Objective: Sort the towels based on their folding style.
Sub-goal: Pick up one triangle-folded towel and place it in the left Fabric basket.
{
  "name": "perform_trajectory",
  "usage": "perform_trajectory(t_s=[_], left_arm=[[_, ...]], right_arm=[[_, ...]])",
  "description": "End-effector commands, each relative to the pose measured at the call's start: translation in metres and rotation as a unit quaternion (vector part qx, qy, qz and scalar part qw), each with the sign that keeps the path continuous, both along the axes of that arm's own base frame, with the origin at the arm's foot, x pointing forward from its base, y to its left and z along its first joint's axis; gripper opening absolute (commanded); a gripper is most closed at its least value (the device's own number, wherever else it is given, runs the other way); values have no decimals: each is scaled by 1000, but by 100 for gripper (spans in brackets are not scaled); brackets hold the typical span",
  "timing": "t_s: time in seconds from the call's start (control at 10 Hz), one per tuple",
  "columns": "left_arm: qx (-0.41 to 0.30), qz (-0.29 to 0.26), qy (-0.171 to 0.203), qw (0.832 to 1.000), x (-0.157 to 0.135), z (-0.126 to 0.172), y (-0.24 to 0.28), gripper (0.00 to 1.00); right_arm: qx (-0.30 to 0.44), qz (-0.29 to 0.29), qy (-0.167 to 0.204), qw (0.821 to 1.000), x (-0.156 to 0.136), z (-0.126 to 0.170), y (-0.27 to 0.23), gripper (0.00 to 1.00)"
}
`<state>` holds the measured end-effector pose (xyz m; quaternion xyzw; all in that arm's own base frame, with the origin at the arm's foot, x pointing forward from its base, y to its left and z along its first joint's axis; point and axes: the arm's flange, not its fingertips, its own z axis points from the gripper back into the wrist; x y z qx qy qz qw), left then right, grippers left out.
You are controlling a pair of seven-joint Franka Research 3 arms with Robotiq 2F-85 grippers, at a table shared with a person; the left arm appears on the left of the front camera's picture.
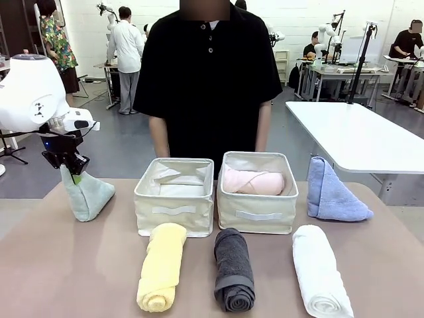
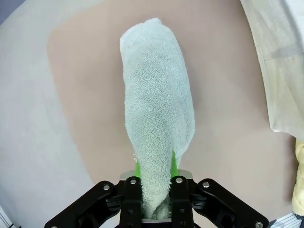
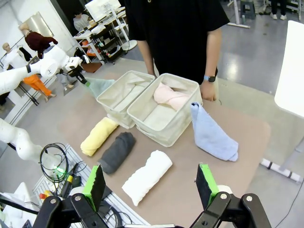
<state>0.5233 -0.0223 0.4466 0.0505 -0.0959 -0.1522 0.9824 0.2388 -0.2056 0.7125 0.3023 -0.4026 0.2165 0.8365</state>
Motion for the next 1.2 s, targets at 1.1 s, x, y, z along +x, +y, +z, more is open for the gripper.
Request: perform_trajectory(t_s=[1.1], left_arm=[[-7,-55,-55,997,-123,255,-33,8]], right_arm=[[0,9,-2,1000,1,1,-2,100]])
